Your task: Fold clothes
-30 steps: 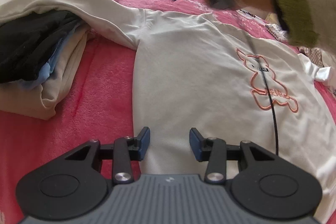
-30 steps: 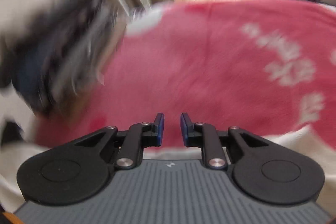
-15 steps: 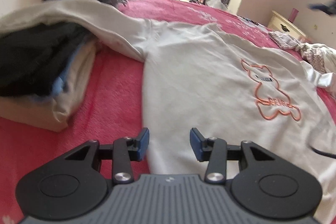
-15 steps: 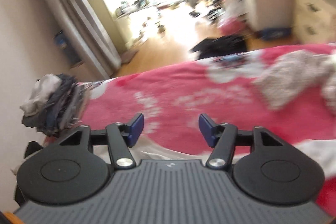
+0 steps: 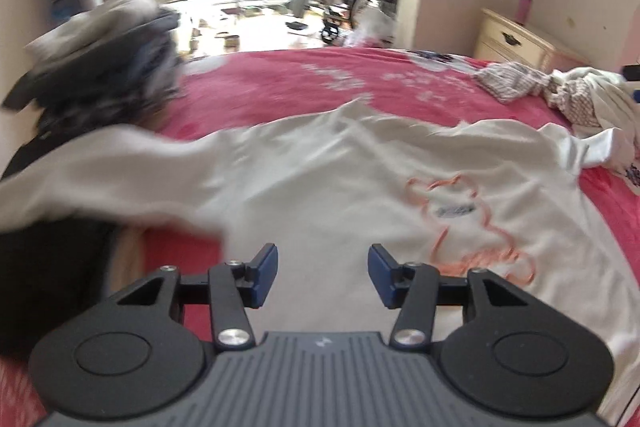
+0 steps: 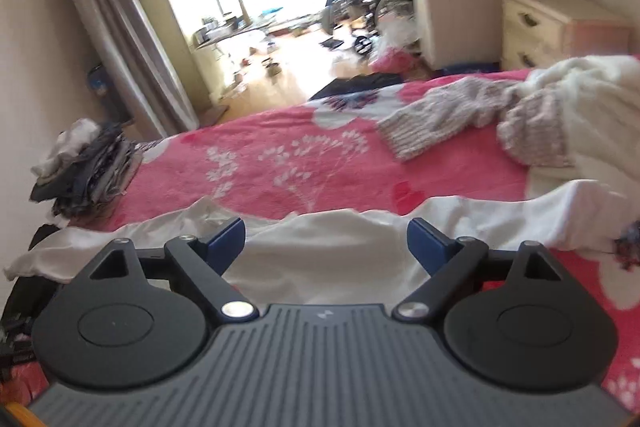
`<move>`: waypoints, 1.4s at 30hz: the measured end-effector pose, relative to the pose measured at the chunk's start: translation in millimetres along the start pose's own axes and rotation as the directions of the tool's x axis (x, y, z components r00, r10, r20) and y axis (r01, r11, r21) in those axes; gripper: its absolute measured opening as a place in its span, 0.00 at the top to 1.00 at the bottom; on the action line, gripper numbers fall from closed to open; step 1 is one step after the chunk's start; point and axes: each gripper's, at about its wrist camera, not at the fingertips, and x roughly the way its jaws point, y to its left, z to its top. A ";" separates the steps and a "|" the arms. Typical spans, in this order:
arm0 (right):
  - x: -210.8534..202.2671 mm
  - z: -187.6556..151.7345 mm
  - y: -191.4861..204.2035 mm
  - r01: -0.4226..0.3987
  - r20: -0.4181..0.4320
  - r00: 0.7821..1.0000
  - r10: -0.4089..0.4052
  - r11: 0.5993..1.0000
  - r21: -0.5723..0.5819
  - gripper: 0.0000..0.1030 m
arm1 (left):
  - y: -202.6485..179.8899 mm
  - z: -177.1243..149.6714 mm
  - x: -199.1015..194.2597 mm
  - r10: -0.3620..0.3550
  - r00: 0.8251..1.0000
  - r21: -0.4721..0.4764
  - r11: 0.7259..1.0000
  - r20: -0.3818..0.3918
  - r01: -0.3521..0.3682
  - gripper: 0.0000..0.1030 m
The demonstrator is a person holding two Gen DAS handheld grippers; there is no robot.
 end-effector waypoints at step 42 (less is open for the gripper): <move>300.4 13.9 57.3 0.050 -0.107 0.989 -0.103 0.909 -0.414 0.96 | -79.3 0.2 153.4 -0.026 1.000 0.038 0.999 0.003 0.026 0.51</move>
